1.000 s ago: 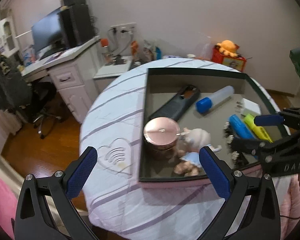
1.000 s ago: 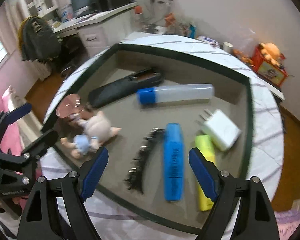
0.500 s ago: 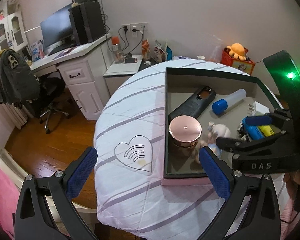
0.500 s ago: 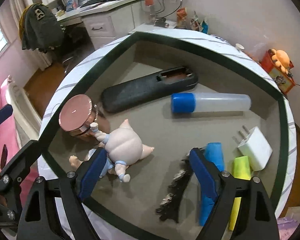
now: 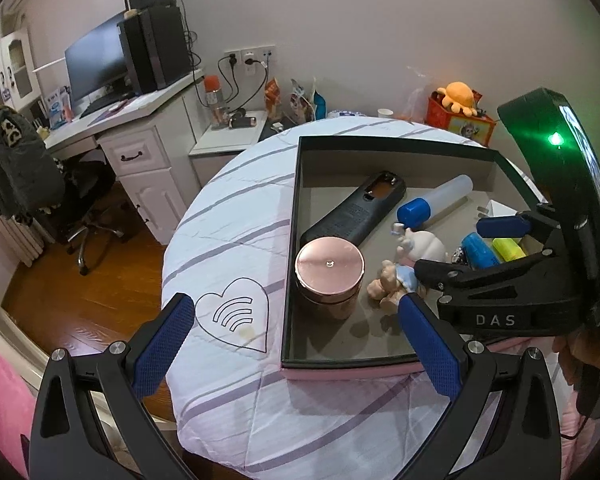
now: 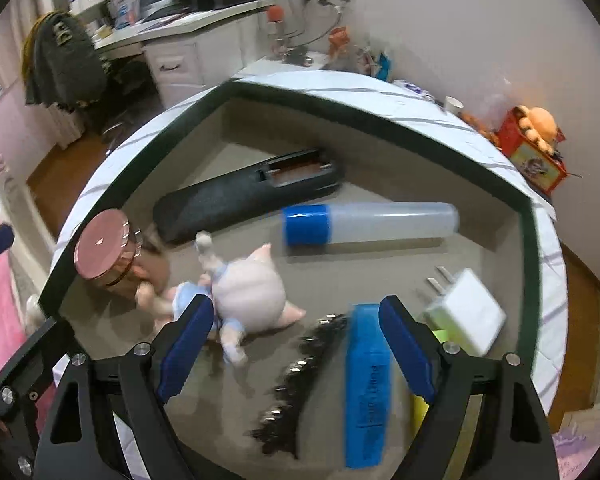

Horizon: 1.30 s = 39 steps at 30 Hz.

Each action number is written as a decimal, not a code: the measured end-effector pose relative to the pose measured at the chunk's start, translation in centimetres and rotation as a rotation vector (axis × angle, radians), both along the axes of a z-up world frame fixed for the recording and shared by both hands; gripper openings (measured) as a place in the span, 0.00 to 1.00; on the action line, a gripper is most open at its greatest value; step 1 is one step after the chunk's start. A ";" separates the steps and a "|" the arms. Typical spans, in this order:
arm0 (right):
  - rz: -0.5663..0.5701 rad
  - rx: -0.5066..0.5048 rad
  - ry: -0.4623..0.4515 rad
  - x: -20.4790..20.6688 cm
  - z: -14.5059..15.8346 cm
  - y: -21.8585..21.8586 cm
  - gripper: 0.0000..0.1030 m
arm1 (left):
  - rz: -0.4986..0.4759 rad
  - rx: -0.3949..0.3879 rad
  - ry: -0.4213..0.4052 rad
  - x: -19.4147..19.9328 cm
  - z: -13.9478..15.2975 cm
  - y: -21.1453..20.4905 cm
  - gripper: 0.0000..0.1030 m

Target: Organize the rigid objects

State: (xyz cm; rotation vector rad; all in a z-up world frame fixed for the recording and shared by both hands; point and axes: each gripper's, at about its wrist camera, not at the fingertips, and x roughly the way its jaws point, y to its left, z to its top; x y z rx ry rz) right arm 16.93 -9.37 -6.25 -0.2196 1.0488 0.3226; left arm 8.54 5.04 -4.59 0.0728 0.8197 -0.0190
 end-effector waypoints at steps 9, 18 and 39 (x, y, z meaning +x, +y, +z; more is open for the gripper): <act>-0.049 0.066 -0.060 -2.2 1.7 -2.5 0.83 | -0.017 -0.001 -0.013 -0.8 0.7 -1.1 1.00; -0.124 0.124 -0.130 -6.5 4.3 -6.4 0.83 | -0.039 -0.005 -0.073 -3.3 3.0 -3.4 1.00; -0.151 0.160 -0.424 -16.0 10.3 -8.7 0.84 | -0.029 0.003 -0.291 -11.7 9.2 -5.9 1.00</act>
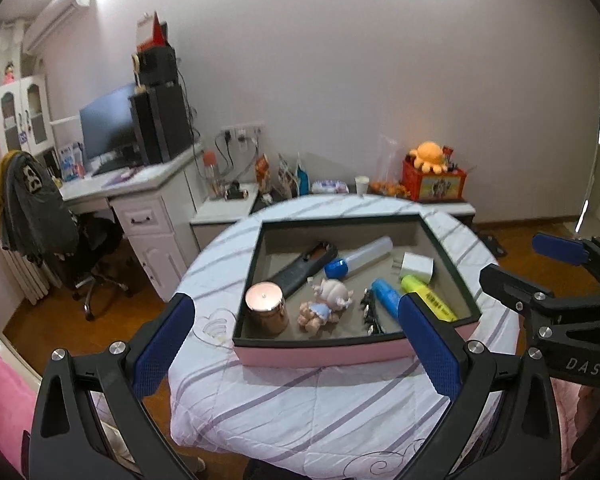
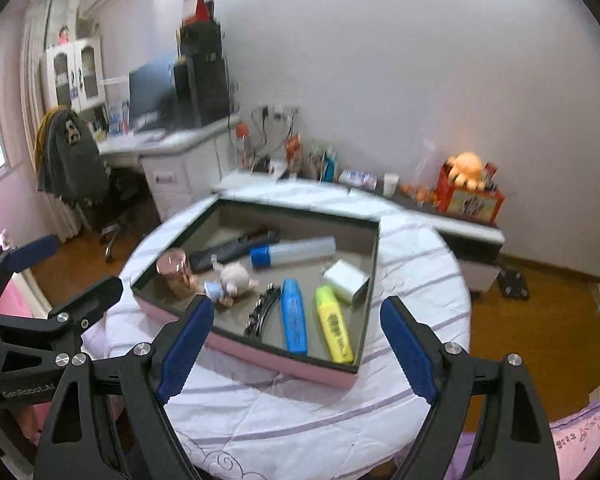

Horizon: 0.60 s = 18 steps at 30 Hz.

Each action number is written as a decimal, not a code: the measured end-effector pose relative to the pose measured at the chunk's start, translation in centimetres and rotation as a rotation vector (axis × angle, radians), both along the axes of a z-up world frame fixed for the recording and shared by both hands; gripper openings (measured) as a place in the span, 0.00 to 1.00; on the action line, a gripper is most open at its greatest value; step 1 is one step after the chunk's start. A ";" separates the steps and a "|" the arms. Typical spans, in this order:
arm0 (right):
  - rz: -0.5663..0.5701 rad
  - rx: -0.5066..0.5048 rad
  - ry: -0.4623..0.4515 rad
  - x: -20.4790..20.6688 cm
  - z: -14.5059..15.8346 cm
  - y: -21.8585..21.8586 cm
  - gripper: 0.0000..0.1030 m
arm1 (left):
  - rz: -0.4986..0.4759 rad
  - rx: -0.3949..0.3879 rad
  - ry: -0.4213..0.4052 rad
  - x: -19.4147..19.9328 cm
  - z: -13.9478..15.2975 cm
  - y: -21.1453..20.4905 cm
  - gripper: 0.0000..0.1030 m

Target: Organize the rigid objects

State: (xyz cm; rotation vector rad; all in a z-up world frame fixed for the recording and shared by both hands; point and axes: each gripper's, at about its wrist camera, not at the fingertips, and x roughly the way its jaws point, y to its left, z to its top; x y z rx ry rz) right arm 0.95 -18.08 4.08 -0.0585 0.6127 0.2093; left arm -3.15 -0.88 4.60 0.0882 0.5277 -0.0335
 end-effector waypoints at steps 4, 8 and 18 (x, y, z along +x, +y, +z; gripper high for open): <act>-0.014 0.010 -0.117 -2.3 1.3 -0.3 0.84 | 0.007 -0.011 -0.095 -1.9 1.5 0.1 1.00; -0.025 0.024 -0.230 -4.4 2.5 -0.4 0.84 | 0.024 -0.028 -0.178 -3.8 2.9 0.5 1.00; -0.038 0.029 -0.362 -7.0 3.8 0.4 1.00 | 0.041 -0.045 -0.227 -5.6 3.9 1.1 1.00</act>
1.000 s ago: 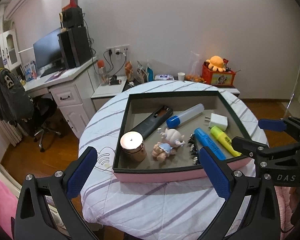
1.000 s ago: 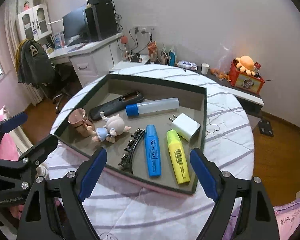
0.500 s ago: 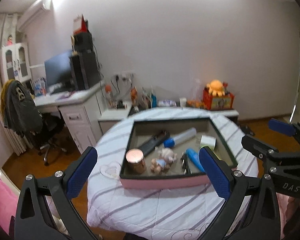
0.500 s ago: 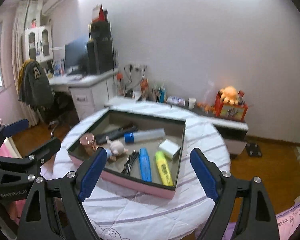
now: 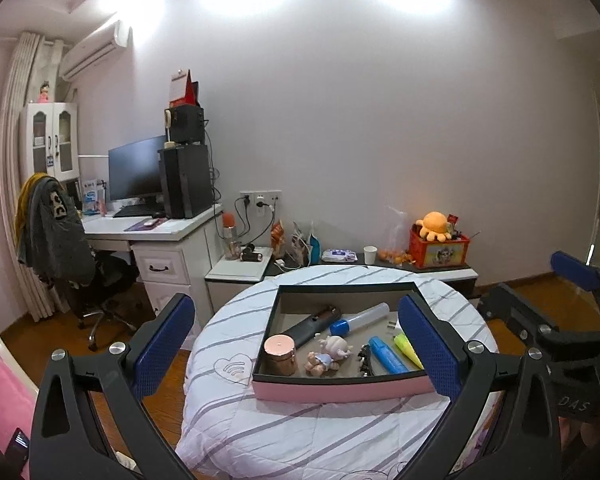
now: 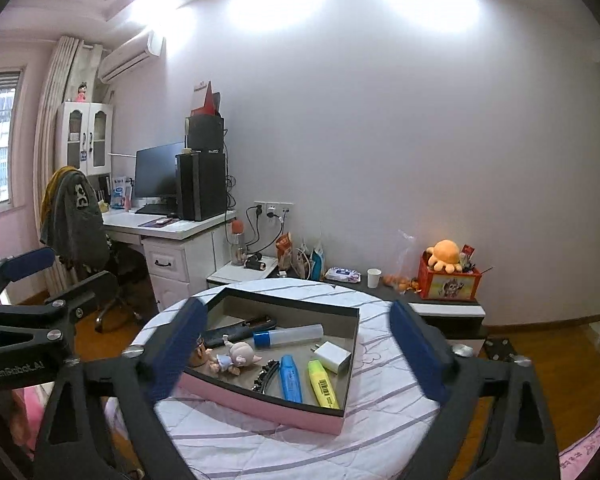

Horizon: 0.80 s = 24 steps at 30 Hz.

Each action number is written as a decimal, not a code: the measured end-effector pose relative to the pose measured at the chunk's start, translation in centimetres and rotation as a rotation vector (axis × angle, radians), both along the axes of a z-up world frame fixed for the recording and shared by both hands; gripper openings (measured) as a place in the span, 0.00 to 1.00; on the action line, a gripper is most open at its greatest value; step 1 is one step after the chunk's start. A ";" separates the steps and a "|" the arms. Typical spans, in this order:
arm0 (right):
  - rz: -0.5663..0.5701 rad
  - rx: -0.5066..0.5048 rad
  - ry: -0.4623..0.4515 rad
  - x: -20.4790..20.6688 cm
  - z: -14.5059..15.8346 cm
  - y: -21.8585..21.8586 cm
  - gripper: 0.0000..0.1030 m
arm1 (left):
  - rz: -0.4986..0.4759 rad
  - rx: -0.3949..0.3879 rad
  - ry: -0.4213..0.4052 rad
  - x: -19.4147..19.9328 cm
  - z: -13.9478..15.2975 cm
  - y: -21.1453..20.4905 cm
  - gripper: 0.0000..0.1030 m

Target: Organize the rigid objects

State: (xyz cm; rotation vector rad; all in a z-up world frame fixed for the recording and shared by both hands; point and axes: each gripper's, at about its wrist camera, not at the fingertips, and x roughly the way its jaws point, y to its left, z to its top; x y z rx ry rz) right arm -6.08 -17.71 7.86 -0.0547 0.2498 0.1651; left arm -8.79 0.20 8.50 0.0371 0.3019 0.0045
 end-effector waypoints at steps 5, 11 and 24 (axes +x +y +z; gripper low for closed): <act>0.008 -0.002 -0.024 -0.6 0.1 0.5 1.00 | 0.012 0.011 0.002 -0.4 -0.1 0.1 1.00; 0.000 -0.010 -0.032 -0.8 0.2 0.7 1.00 | 0.033 0.020 -0.009 -0.7 0.0 0.4 1.00; -0.004 -0.010 -0.021 -0.5 0.1 0.9 1.00 | 0.051 0.026 -0.001 -0.3 -0.2 0.6 1.00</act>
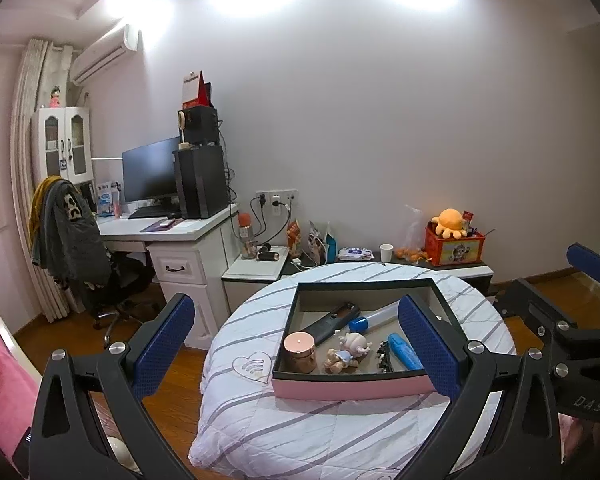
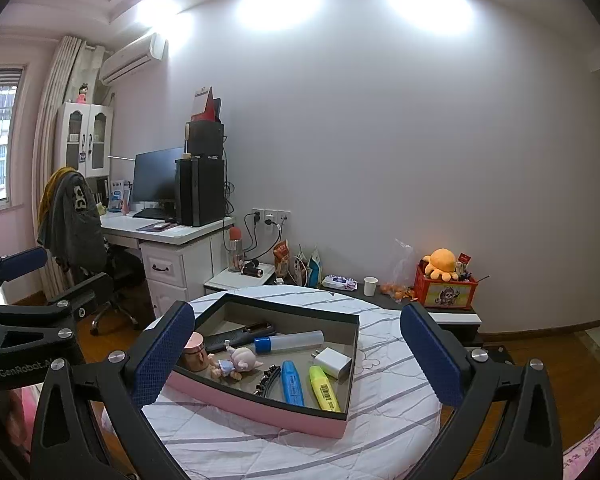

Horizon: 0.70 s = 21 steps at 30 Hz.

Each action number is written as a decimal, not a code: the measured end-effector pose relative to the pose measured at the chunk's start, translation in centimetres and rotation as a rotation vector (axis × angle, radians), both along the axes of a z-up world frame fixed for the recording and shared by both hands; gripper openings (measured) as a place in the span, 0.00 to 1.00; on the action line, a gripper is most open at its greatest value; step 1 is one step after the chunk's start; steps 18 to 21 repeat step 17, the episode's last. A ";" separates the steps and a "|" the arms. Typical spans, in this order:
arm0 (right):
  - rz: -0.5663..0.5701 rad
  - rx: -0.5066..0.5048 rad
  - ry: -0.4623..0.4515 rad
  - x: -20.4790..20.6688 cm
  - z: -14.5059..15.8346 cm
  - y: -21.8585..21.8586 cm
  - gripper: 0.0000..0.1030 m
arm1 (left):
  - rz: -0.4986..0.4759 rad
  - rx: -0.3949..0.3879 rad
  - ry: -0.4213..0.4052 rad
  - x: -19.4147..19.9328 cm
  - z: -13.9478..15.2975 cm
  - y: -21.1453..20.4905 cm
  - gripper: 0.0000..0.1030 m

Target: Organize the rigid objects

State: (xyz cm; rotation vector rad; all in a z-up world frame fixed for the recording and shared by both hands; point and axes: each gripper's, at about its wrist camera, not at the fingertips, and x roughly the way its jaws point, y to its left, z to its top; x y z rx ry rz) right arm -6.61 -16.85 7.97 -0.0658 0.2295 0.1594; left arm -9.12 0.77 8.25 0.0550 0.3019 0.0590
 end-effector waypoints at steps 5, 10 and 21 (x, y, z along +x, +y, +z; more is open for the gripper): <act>-0.003 0.001 0.007 0.1 -0.1 -0.1 1.00 | -0.021 0.006 -0.006 0.1 0.0 0.0 1.00; -0.007 0.003 0.015 0.4 -0.2 -0.1 1.00 | -0.045 0.014 -0.037 -0.1 -0.1 -0.3 1.00; -0.014 0.003 0.034 0.6 -0.8 -0.3 1.00 | -0.042 -0.004 -0.040 0.4 -0.2 -0.3 1.00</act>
